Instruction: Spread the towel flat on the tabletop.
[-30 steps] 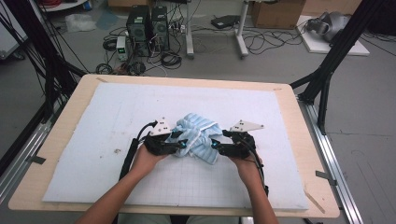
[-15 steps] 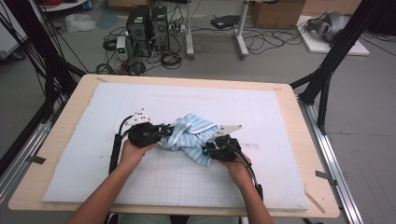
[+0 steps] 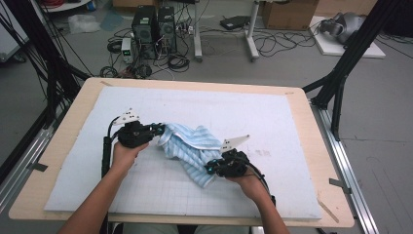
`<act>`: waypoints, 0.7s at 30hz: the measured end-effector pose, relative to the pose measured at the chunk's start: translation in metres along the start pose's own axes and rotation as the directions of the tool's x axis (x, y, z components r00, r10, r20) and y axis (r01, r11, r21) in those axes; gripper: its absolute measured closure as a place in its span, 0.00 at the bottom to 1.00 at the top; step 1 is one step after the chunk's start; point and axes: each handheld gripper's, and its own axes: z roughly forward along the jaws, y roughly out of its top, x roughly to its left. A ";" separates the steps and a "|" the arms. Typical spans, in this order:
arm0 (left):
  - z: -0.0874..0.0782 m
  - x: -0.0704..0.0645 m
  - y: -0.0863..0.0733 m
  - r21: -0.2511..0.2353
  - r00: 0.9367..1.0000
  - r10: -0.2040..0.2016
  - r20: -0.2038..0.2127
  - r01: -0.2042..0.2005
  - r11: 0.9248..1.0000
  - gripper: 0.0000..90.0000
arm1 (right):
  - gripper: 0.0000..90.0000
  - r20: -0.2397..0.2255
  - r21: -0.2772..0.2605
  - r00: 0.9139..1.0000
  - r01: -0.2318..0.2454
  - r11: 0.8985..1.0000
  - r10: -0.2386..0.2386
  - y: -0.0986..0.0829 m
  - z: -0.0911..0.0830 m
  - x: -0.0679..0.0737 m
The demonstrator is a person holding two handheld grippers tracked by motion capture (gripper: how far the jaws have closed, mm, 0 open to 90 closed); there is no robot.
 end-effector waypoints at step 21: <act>0.000 0.007 -0.003 0.004 1.000 0.003 -0.029 -0.003 1.000 0.92 | 0.50 0.370 -0.054 0.929 0.010 0.998 0.011 0.014 -0.012 -0.024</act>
